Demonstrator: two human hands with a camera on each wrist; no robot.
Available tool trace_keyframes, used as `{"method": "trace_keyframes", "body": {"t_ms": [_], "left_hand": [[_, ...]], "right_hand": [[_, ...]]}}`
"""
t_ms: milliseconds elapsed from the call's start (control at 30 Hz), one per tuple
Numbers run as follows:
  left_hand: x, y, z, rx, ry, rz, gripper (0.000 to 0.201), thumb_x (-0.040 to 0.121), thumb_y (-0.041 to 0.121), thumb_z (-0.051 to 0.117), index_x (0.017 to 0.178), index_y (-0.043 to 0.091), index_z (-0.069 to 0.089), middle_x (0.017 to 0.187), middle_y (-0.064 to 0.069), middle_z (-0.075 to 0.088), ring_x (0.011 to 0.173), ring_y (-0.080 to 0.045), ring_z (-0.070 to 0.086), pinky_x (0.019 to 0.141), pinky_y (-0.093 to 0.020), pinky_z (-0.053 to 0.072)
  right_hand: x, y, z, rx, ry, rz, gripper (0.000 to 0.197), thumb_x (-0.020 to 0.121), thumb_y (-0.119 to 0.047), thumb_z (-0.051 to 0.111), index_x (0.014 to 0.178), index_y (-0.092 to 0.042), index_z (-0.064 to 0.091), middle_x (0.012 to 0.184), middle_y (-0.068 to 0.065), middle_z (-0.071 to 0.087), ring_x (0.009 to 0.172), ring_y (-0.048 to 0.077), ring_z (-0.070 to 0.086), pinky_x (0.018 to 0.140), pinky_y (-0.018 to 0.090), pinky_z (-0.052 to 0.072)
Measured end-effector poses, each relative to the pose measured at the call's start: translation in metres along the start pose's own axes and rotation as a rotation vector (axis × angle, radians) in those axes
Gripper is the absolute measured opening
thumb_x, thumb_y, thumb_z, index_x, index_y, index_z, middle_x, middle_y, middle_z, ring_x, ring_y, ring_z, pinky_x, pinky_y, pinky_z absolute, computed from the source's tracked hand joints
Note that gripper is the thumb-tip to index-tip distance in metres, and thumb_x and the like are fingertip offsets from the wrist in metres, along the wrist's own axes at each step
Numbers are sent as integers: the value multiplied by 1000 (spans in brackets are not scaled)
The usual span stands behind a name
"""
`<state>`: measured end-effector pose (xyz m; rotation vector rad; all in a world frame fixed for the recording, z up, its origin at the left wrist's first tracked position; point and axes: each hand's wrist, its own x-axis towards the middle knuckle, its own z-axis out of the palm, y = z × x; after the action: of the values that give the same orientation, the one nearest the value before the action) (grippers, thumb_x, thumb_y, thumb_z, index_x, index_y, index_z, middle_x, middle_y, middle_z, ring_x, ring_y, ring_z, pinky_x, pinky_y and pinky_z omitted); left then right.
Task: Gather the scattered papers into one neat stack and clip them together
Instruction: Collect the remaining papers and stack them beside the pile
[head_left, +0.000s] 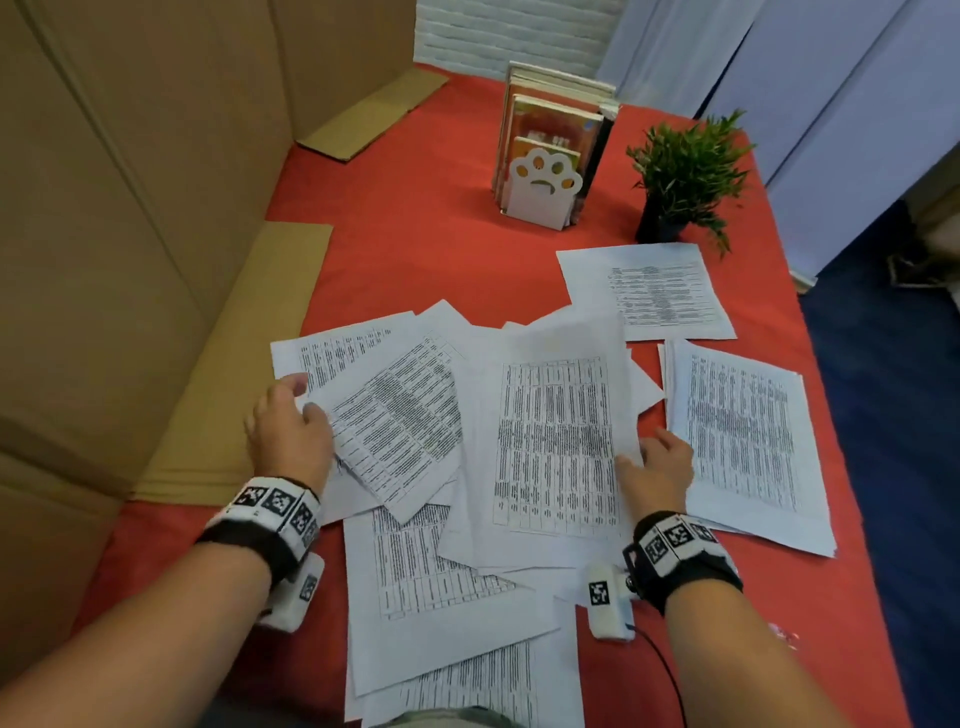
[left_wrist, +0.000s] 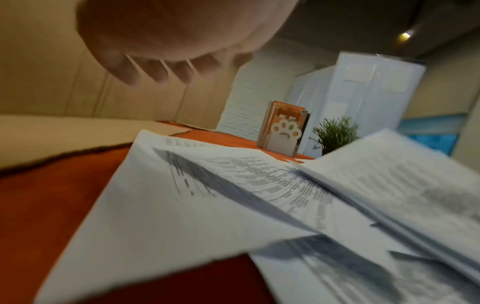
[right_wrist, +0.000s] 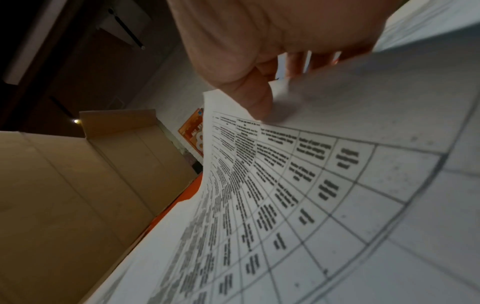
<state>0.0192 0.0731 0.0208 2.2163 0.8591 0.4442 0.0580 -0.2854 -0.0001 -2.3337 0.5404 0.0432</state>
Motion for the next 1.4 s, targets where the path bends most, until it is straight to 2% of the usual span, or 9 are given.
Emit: {"method": "trace_keyframes", "body": {"t_ms": [167, 467, 667, 867, 1000, 1100, 1200, 1300, 1400], "left_hand": [[31, -3, 29, 428, -497, 133, 70, 83, 24, 60, 144, 14, 26, 153, -14, 28, 138, -34, 30, 112, -51, 28], [11, -1, 27, 554, -697, 25, 119, 53, 36, 85, 145, 33, 10, 143, -12, 23, 125, -37, 45, 107, -49, 36], [-30, 0, 27, 284, -710, 67, 45, 93, 18, 45, 136, 9, 38, 135, -17, 52, 117, -32, 52, 97, -34, 40], [-65, -4, 31, 163, -837, -11, 29, 97, 16, 35, 112, 6, 57, 117, -16, 61, 99, -25, 55, 87, -33, 43], [-55, -10, 24, 185, -596, 56, 27, 90, 26, 50, 110, 13, 62, 116, -12, 60, 99, -28, 58, 89, -36, 47], [-34, -17, 9, 292, -302, -60, 32, 80, 25, 66, 112, 21, 61, 136, -13, 39, 120, -36, 42, 103, -47, 40], [-21, -24, -1, 196, -298, -193, 37, 74, 7, 71, 109, 15, 63, 145, -13, 27, 126, -36, 39, 106, -37, 35], [-11, -31, -1, 136, -375, -132, 42, 73, -4, 67, 114, 7, 65, 137, -16, 47, 119, -32, 51, 99, -29, 39], [-11, -34, -2, 65, -309, -77, 29, 79, 5, 66, 108, 7, 68, 122, -16, 62, 113, -33, 57, 97, -32, 41]], "right_hand": [[-6, 3, -11, 141, -97, 70, 17, 87, -7, 50, 100, -1, 58, 103, 18, 64, 96, 32, 60, 88, 40, 48], [-18, 13, -10, 321, -187, 205, 23, 83, 0, 54, 104, -1, 63, 99, 20, 69, 85, 31, 66, 84, 40, 54], [-33, 8, 23, 393, -270, 237, 13, 84, -4, 55, 91, -11, 63, 103, 21, 68, 96, 36, 65, 90, 52, 52], [-56, -14, 37, 281, -224, 146, 8, 87, -8, 51, 82, -14, 49, 75, -1, 52, 78, 22, 51, 70, 28, 41], [-56, -13, 34, 259, -207, 136, 28, 82, 2, 51, 68, -19, 40, 67, -3, 45, 74, 19, 47, 53, 22, 34], [-49, -9, 26, 369, -184, 186, 34, 81, 6, 53, 107, -14, 49, 92, 0, 57, 86, 20, 56, 73, 26, 47], [-32, -3, 21, 454, -194, 237, 30, 77, 3, 55, 100, -15, 59, 104, 9, 67, 93, 28, 65, 87, 39, 53], [-1, 17, 27, 466, -226, 294, 14, 71, -9, 59, 80, -19, 61, 101, 14, 70, 92, 34, 67, 89, 55, 52], [4, -4, 16, 414, -182, 330, 17, 78, -10, 59, 95, -10, 60, 107, 11, 65, 99, 31, 62, 95, 44, 48]]}}
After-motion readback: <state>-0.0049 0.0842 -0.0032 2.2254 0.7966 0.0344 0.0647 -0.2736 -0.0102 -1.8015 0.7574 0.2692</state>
